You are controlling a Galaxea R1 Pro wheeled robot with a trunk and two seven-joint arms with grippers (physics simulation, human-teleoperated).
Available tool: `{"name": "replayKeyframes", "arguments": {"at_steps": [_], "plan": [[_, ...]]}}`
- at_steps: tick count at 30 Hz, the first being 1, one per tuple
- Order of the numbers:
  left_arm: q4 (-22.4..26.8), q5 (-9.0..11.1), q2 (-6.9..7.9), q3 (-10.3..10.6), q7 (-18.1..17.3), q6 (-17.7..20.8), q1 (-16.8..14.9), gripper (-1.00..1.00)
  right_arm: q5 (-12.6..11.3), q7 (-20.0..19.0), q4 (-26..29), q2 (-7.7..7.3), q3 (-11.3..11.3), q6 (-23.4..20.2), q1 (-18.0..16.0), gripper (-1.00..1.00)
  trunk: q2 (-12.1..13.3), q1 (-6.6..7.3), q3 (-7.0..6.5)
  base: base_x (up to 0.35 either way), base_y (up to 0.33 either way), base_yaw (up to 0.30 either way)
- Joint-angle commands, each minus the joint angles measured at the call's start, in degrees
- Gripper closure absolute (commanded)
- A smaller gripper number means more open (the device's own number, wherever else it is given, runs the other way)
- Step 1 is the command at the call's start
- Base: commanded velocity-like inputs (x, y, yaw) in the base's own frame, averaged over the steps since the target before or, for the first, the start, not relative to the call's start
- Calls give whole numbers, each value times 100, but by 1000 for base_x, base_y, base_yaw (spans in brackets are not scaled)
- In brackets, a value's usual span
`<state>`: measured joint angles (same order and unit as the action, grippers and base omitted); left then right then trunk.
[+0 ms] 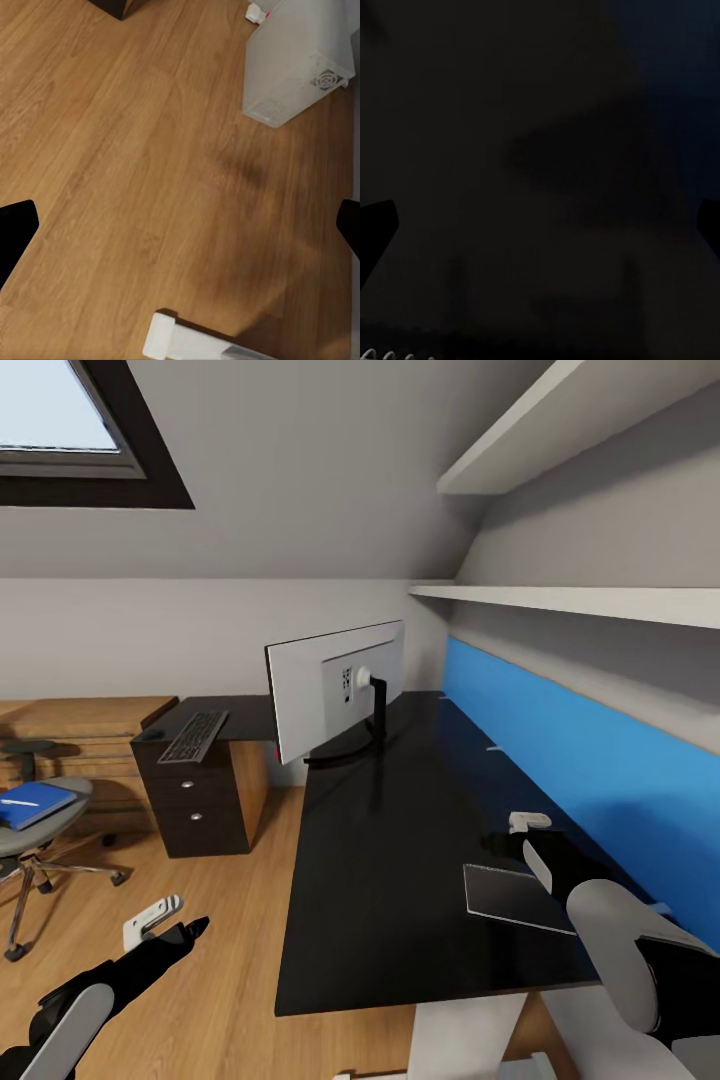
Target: In the bedroom, organize the workspace by keeping the computer under the desk, ensuring the monitor is on the desk, placing the keyboard on the desk next to the monitor, placing the mouse on the desk next to the keyboard, moving the folder from the swivel chair onto the desk next to the mouse, stacking the notebook on top of the folder with the pen on top of the notebook, and positioning the swivel chair next to the desk.
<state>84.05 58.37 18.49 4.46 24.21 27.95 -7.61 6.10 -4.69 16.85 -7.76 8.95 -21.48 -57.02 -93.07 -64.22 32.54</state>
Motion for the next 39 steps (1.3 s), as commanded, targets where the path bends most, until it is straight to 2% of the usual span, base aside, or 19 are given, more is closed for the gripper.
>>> {"name": "replayKeyframes", "arguments": {"at_steps": [1,6,13,19,29,35,39], "plan": [[8,60,5,11,58,-1,-4,-100,63,-41,11,3,44,-31,-2,-100,-3,0,6,0,0,0],[6,60,5,11,61,-1,-3,-100,66,-41,10,6,38,-30,-2,-100,-204,-110,96,0,0,0],[6,60,5,11,58,0,-5,-100,67,-41,10,4,37,-30,-2,-100,-204,-110,96,0,0,0],[6,60,5,11,62,-2,-4,-100,67,-41,11,5,37,-30,-2,-100,-445,-241,204,0,0,0],[6,60,5,11,58,0,-6,-100,67,-41,11,4,37,-24,-2,-100,-445,-241,204,0,0,0],[6,60,5,11,59,0,-4,-100,67,-41,11,5,37,-23,-2,-100,-685,-373,311,0,0,0],[6,60,5,11,58,0,-4,-100,68,-41,10,7,37,-23,-2,-100,-685,-373,311,0,0,0]]}}
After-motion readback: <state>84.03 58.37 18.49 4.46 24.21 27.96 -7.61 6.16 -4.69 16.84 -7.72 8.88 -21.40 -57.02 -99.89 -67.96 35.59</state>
